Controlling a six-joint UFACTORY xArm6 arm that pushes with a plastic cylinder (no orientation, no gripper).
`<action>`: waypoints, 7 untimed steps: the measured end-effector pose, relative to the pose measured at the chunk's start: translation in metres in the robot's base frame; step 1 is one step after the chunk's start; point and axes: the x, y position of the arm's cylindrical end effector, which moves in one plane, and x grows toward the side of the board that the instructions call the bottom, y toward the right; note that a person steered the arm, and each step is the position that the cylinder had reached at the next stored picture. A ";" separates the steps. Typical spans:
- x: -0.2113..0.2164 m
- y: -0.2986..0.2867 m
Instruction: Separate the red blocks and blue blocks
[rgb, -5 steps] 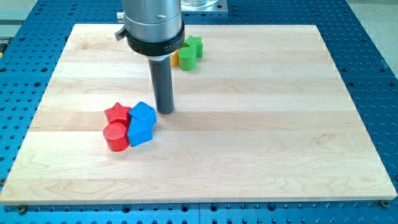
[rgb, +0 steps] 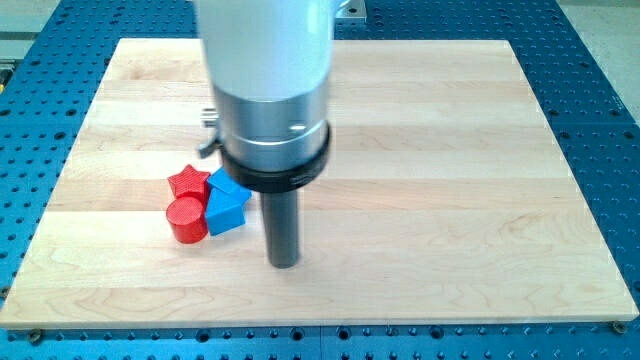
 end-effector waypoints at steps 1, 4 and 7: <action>-0.004 -0.055; -0.044 -0.071; -0.091 -0.052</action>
